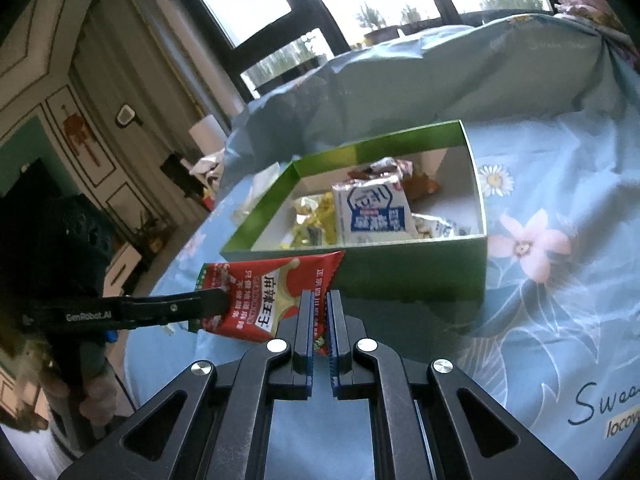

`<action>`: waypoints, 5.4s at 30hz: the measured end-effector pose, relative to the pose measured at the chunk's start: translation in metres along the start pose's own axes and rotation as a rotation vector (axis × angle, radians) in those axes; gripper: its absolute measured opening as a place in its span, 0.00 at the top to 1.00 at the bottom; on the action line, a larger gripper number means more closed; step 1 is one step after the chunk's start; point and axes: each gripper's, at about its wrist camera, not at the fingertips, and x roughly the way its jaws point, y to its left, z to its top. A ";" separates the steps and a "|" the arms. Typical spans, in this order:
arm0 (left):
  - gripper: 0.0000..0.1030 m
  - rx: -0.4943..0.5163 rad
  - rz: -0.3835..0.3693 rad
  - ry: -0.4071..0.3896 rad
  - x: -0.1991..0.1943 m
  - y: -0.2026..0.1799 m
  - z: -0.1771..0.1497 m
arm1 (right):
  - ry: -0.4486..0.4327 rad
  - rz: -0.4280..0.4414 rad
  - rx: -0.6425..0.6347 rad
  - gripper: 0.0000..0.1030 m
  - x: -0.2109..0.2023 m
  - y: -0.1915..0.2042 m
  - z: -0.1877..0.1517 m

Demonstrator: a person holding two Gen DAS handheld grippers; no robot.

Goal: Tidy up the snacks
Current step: 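Grasp the red snack packet with the left tool and lift it, then carry the red packet over the green box and lower it inside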

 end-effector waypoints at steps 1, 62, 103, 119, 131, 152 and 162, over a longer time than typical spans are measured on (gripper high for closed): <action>0.71 0.006 0.002 -0.005 0.000 -0.001 0.002 | -0.004 -0.004 -0.007 0.93 0.000 0.001 0.003; 0.70 0.075 0.035 -0.066 0.057 0.005 0.102 | -0.038 -0.078 -0.016 0.93 0.053 -0.035 0.082; 0.68 0.084 0.062 -0.055 0.068 0.008 0.102 | -0.024 -0.088 -0.011 0.93 0.060 -0.038 0.082; 0.68 0.081 0.066 -0.052 0.071 0.011 0.102 | -0.020 -0.091 -0.009 0.93 0.065 -0.042 0.078; 0.68 0.082 0.072 -0.050 0.074 0.014 0.102 | -0.017 -0.092 -0.008 0.93 0.065 -0.041 0.078; 0.67 0.100 0.102 -0.048 0.076 0.012 0.102 | -0.005 -0.099 -0.008 0.93 0.069 -0.043 0.074; 0.66 0.103 0.117 -0.043 0.078 0.011 0.102 | 0.002 -0.101 -0.011 0.93 0.070 -0.046 0.067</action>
